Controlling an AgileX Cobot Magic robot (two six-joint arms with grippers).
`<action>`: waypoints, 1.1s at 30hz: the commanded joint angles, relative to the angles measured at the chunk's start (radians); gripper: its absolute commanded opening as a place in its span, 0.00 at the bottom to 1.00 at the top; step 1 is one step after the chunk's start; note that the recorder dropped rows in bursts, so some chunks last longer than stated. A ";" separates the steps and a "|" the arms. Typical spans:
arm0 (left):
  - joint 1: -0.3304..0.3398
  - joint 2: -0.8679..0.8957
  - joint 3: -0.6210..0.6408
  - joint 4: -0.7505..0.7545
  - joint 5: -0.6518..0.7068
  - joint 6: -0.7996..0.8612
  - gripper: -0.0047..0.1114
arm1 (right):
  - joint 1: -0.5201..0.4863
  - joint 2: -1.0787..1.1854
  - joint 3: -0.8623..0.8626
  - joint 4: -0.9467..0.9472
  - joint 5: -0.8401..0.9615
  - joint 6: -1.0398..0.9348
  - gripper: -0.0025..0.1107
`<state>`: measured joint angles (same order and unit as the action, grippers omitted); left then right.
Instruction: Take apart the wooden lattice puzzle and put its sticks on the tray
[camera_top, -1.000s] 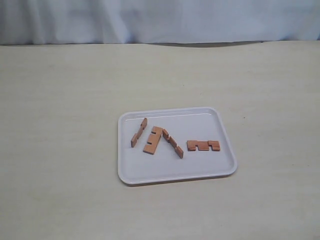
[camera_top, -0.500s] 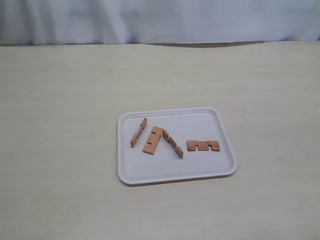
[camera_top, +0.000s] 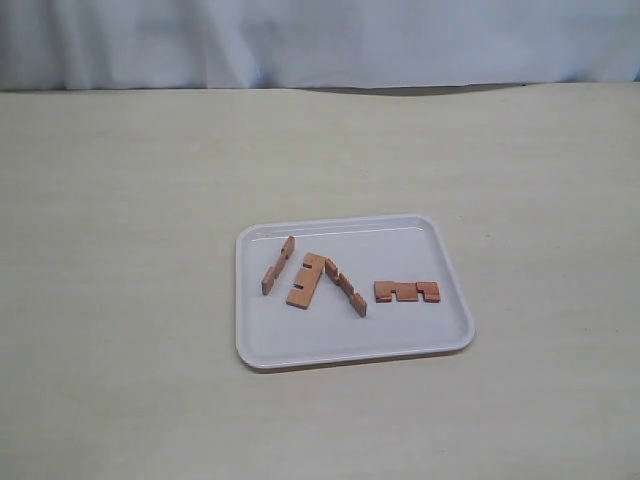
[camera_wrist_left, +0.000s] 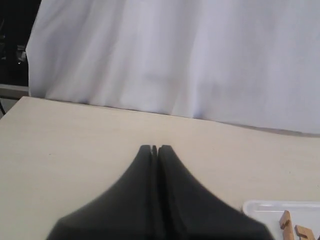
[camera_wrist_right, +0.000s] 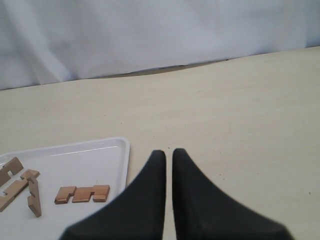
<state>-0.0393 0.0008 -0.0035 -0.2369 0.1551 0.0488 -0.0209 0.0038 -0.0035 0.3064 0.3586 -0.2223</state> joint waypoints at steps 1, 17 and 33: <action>-0.008 -0.001 0.003 -0.011 0.035 -0.002 0.04 | -0.004 0.008 0.004 -0.001 -0.013 0.001 0.06; -0.008 -0.001 0.003 0.086 0.186 -0.049 0.04 | -0.004 0.008 0.004 -0.001 -0.013 0.001 0.06; -0.008 -0.001 0.003 0.086 0.206 -0.049 0.04 | -0.004 0.008 0.004 -0.001 -0.013 0.001 0.06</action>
<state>-0.0393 0.0008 -0.0035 -0.1579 0.3608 0.0000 -0.0209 0.0038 -0.0035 0.3064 0.3586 -0.2223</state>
